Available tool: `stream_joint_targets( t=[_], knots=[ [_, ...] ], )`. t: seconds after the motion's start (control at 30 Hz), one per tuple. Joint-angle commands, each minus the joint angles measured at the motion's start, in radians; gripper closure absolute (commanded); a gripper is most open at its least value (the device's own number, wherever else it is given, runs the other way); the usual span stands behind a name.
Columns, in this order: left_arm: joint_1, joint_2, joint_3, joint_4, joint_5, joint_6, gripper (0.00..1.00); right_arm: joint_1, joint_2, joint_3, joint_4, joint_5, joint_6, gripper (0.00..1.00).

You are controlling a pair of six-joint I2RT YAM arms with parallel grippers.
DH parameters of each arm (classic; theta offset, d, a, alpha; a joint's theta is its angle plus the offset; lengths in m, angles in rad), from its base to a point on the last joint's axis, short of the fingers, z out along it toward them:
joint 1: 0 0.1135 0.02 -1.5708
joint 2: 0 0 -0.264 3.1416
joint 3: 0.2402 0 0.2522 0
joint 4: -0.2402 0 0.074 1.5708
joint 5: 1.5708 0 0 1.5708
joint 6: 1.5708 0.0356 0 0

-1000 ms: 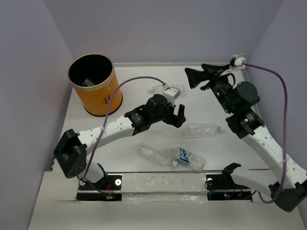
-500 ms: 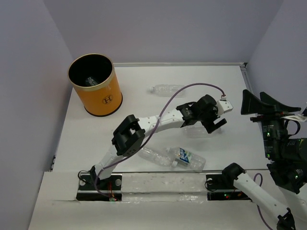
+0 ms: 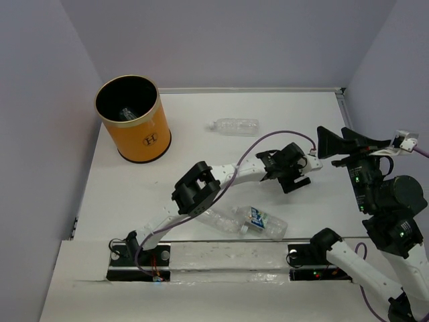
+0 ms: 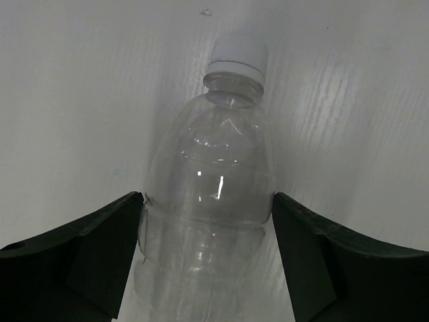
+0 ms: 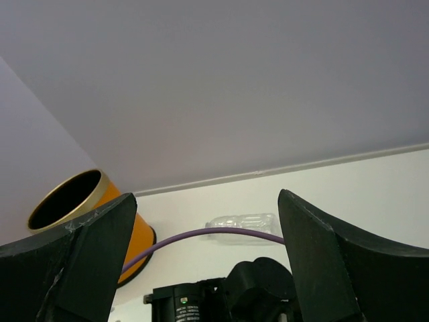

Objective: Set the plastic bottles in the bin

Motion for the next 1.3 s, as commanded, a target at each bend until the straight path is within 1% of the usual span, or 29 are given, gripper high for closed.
stream_joint_targets(
  t=[0.0, 0.03, 0.1, 0.13, 0.27, 0.3, 0.33, 0.37, 0.4, 0.43, 0.5, 0.53, 0.57, 0.6, 0.67, 0.7, 0.73, 0.8, 0.83, 0.9, 0.93, 1.0, 1.03, 1.07, 1.13, 1.17, 1.2, 1.27],
  knots=[
    [-0.014, -0.017, 0.049, 0.013, -0.011, 0.028, 0.17, 0.004, 0.004, -0.013, 0.025, -0.054, 0.017, 0.10],
    [-0.016, -0.020, 0.045, 0.021, -0.040, 0.037, 0.31, 0.004, 0.009, -0.013, 0.027, -0.059, 0.017, 0.11],
    [-0.016, -0.034, 0.029, 0.059, -0.060, 0.039, 0.44, 0.004, 0.014, -0.016, 0.027, -0.077, 0.017, 0.11],
    [-0.016, -0.056, 0.002, 0.076, -0.069, 0.040, 0.55, 0.004, 0.012, -0.022, 0.028, -0.079, 0.022, 0.11],
    [-0.014, -0.144, -0.058, 0.128, -0.118, 0.036, 0.67, 0.004, 0.004, -0.007, 0.027, -0.080, 0.000, 0.12],
    [-0.013, -0.171, -0.076, 0.161, -0.125, 0.033, 0.67, 0.004, -0.002, -0.001, 0.025, -0.076, -0.004, 0.12],
    [-0.006, -0.233, -0.116, 0.206, -0.119, 0.019, 0.68, 0.004, -0.015, 0.016, 0.025, -0.074, -0.017, 0.13],
    [0.000, -0.269, -0.135, 0.206, -0.115, 0.011, 0.68, 0.004, -0.023, 0.025, 0.021, -0.074, -0.020, 0.13],
    [0.006, -0.302, -0.153, 0.250, -0.114, -0.013, 0.68, 0.004, -0.032, 0.036, 0.016, -0.080, -0.023, 0.13],
    [0.013, -0.374, -0.190, 0.267, -0.114, -0.028, 0.68, 0.004, -0.039, 0.045, 0.011, -0.086, -0.027, 0.13],
    [0.050, -0.450, -0.224, 0.345, -0.112, -0.064, 0.68, 0.004, -0.059, 0.068, 0.001, -0.092, -0.035, 0.13],
    [0.066, -0.524, -0.263, 0.372, -0.114, -0.099, 0.68, 0.004, -0.063, 0.075, -0.002, -0.092, -0.038, 0.13],
    [0.104, -0.566, -0.289, 0.431, -0.114, -0.120, 0.68, 0.004, -0.068, 0.082, -0.009, -0.095, -0.041, 0.13],
    [0.125, -0.642, -0.329, 0.453, -0.111, -0.142, 0.68, 0.004, -0.066, 0.085, -0.012, -0.103, -0.044, 0.13],
    [0.177, -0.709, -0.348, 0.481, -0.096, -0.219, 0.68, 0.004, -0.056, 0.090, -0.022, -0.121, -0.040, 0.13],
    [0.240, -0.737, -0.357, 0.493, -0.086, -0.246, 0.68, 0.004, -0.039, 0.089, -0.025, -0.143, -0.038, 0.13],
    [0.274, -0.791, -0.360, 0.496, -0.067, -0.309, 0.68, 0.004, -0.025, 0.087, -0.026, -0.154, -0.038, 0.13],
    [0.340, -0.844, -0.366, 0.499, -0.056, -0.349, 0.68, 0.004, 0.000, 0.084, -0.026, -0.189, -0.034, 0.13],
    [0.401, -0.894, -0.376, 0.499, -0.077, -0.366, 0.68, 0.004, 0.024, 0.079, -0.026, -0.203, -0.034, 0.13],
    [0.464, -0.942, -0.385, 0.499, -0.105, -0.409, 0.68, 0.004, 0.067, 0.072, -0.022, -0.241, -0.028, 0.13],
    [0.530, -0.986, -0.399, 0.499, -0.118, -0.424, 0.68, 0.004, 0.082, 0.061, -0.019, -0.255, -0.024, 0.13],
    [0.601, -1.034, -0.411, 0.492, -0.157, -0.453, 0.68, 0.004, 0.118, 0.040, 0.002, -0.304, -0.015, 0.13],
    [0.639, -1.034, -0.415, 0.490, -0.167, -0.463, 0.68, 0.004, 0.136, 0.026, 0.020, -0.322, -0.012, 0.13],
    [0.715, -1.054, -0.423, 0.488, -0.218, -0.476, 0.68, 0.004, 0.182, 0.007, 0.048, -0.342, -0.008, 0.13],
    [0.805, -1.070, -0.460, 0.502, -0.218, -0.535, 0.68, 0.004, 0.233, 0.000, 0.085, -0.404, -0.008, 0.13],
    [0.848, -1.071, -0.475, 0.510, -0.226, -0.553, 0.68, 0.004, 0.286, -0.005, 0.096, -0.437, -0.012, 0.13],
    [0.919, -1.070, -0.492, 0.527, -0.232, -0.568, 0.68, 0.004, 0.314, -0.005, 0.103, -0.482, -0.020, 0.13],
    [1.005, -1.059, -0.550, 0.576, -0.250, -0.601, 0.68, 0.004, 0.398, -0.002, 0.125, -0.529, -0.049, 0.13]
  ],
)
